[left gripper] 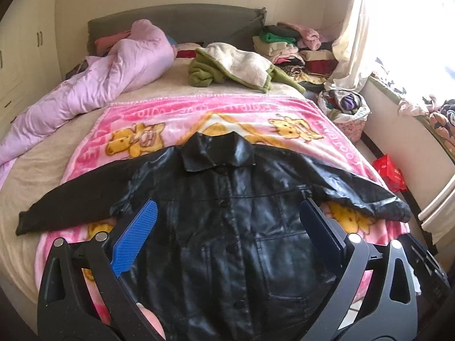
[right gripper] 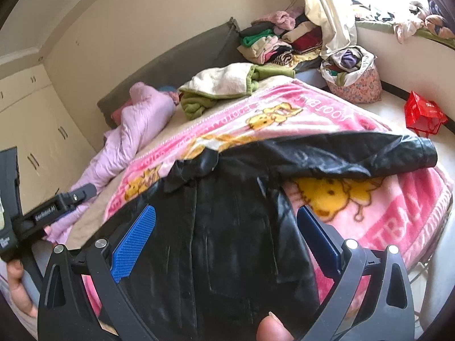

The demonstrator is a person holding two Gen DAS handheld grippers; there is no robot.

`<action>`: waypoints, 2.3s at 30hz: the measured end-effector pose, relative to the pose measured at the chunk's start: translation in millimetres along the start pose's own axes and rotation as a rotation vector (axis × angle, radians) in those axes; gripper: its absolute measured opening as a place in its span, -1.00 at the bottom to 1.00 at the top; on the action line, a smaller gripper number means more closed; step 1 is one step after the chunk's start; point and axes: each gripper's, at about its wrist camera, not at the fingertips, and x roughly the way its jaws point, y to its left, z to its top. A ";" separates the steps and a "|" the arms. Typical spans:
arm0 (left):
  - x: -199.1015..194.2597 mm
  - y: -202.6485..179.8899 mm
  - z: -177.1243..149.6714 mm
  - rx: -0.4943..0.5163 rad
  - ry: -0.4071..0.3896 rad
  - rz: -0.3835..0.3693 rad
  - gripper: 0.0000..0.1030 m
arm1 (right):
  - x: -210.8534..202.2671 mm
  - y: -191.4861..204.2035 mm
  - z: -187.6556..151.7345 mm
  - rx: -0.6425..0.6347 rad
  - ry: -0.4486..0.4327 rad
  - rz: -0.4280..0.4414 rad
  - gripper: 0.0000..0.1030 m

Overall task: Fold large clothes
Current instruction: 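Move the right gripper to the cuff of the sleeve nearest it, then close the right gripper on the leather sleeve cuff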

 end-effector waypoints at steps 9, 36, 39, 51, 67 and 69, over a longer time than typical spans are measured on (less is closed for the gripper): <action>28.1 -29.4 21.9 -0.013 0.017 -0.074 0.82 | -4.0 -22.9 43.0 0.088 -0.070 -0.030 0.92; 122.2 -93.7 50.1 0.073 0.111 -0.084 0.82 | 15.9 -162.9 78.7 0.355 -0.104 -0.224 0.92; 135.7 -100.6 47.9 0.070 0.134 -0.100 0.82 | 20.7 -182.0 74.8 0.392 -0.092 -0.240 0.92; 197.9 -126.1 17.8 0.113 0.237 -0.143 0.82 | 52.8 -263.0 43.2 0.548 -0.019 -0.332 0.92; 256.0 -145.1 -25.3 0.163 0.340 -0.177 0.82 | 98.4 -354.3 19.6 0.782 -0.015 -0.265 0.92; 264.0 -150.4 -31.5 0.170 0.366 -0.170 0.82 | 100.2 -360.4 23.0 0.785 -0.039 -0.249 0.92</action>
